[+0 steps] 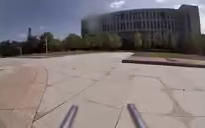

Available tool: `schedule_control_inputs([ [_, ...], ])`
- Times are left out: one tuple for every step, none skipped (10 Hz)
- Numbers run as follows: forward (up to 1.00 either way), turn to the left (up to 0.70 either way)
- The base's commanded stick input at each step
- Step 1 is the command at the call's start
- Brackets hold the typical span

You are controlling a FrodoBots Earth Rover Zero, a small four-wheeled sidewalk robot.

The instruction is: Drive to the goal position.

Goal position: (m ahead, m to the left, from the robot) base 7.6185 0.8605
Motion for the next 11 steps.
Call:
schedule_control_inputs([
  [0.7,-0.05],
  [0.7,-0.29],
  [0.7,-0.35],
  [0.7,-0.26],
  [0.7,-0.1],
  [0.7,0.0],
  [0.7,0.0],
  [0.7,0.0],
  [0.7,0.0],
  [0.7,0.0],
  [0.7,0.0],
])
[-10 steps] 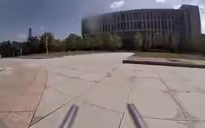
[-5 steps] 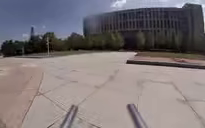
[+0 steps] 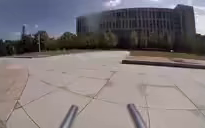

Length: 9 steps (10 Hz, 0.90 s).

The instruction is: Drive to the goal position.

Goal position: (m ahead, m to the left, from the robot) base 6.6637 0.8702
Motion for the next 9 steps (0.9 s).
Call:
schedule_control_inputs([
  [0.7,0.0],
  [0.7,0.0],
  [0.7,0.0],
  [0.7,0.0],
  [0.7,0.0],
  [0.7,0.0],
  [0.7,0.0],
  [0.7,0.0],
  [0.7,0.0],
])
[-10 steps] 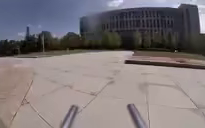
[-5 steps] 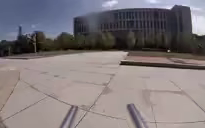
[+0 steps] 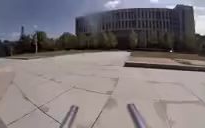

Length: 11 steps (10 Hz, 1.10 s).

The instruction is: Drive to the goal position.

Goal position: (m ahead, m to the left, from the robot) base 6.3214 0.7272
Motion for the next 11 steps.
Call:
schedule_control_inputs([
  [0.7,0.0],
  [0.7,0.0],
  [0.7,0.0],
  [0.7,0.0],
  [0.7,0.0],
  [0.7,0.0],
  [0.7,0.0],
  [0.7,0.0],
  [0.7,0.0],
  [0.7,0.0],
  [0.7,0.0],
])
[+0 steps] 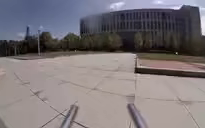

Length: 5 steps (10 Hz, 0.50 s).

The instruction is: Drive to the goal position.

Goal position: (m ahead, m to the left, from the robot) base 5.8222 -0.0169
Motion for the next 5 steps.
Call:
schedule_control_inputs([
  [0.7,-0.1],
  [0.7,-0.31],
  [0.7,-0.35],
  [0.7,-0.35],
  [0.7,-0.35],
])
